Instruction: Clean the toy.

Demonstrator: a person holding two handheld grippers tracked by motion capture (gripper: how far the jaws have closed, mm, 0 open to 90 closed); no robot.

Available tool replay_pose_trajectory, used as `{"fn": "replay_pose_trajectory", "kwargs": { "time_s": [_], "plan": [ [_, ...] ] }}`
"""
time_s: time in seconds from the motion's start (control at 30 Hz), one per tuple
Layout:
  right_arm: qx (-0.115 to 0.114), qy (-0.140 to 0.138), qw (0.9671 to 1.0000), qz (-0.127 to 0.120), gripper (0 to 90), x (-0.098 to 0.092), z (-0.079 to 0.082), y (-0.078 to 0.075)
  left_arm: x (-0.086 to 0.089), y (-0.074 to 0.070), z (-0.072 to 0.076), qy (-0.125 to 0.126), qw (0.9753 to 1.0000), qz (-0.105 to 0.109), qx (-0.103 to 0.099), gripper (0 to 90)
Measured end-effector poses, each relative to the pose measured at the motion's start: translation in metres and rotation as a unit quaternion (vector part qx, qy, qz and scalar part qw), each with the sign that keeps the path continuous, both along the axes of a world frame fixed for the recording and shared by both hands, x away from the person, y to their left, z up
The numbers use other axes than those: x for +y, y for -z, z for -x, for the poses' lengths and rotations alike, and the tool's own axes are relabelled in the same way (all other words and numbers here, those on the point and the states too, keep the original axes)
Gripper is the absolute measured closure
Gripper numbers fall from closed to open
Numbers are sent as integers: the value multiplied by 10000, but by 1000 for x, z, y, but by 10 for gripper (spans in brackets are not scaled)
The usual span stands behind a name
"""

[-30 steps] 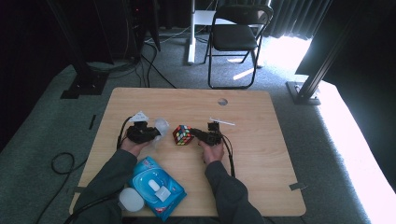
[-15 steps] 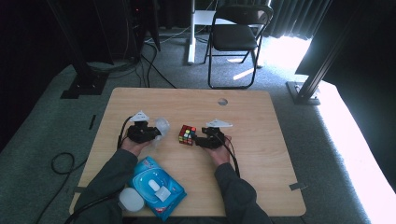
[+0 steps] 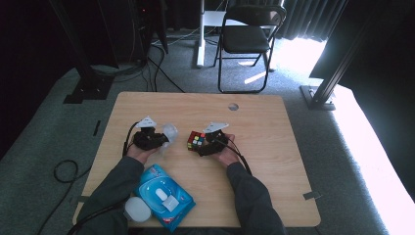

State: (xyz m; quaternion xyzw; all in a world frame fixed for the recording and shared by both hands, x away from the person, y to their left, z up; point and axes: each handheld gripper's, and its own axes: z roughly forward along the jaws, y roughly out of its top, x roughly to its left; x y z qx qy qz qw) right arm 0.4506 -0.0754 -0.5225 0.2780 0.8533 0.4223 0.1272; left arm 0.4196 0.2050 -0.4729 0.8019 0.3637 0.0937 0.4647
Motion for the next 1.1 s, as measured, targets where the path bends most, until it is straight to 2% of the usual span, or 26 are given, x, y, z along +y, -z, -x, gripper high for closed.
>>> {"fn": "replay_pose_trajectory", "kwargs": {
  "time_s": [0.03, 0.13, 0.23, 0.27, 0.47, 0.7, 0.8, 0.83, 0.9, 1.1],
  "plan": [
    [-97, -71, 9999, 109, 198, 2, -2, 1, 0, 0, 0, 3, 10000, -12, -5, 831],
    [-59, -140, 9998, 99, 264, 2, -4, 3, 1, -1, 0, 6, 10000, -15, -12, 830],
    [-90, -196, 9996, 200, 291, 3, -4, 4, 1, -2, 0, 3, 10000, -9, -16, 831],
    [-84, -209, 9996, 170, 334, 1, -3, 4, 2, -2, 0, -4, 10000, -12, -22, 831],
    [-188, -28, 9997, 170, 341, -1, 0, 4, 0, -4, 0, 12, 10000, -3, -33, 831],
    [-265, -38, 9996, 123, 342, -1, 5, -2, -7, -11, -1, 92, 9999, -55, -114, 834],
    [-242, -102, 9996, 85, 342, -1, 7, -5, -9, -13, -1, 125, 9998, -62, -131, 843],
    [-245, -242, 9994, 96, 343, 1, 12, -8, -12, -15, -2, 153, 9997, -90, -144, 847],
    [-237, -307, 9992, 84, 342, 4, 14, -10, -15, -17, -3, 185, 9996, -140, -169, 851],
    [-304, -427, 9986, 23, 342, 11, 21, -16, -22, -24, -4, 267, 9992, -195, -227, 858]
  ]
}}
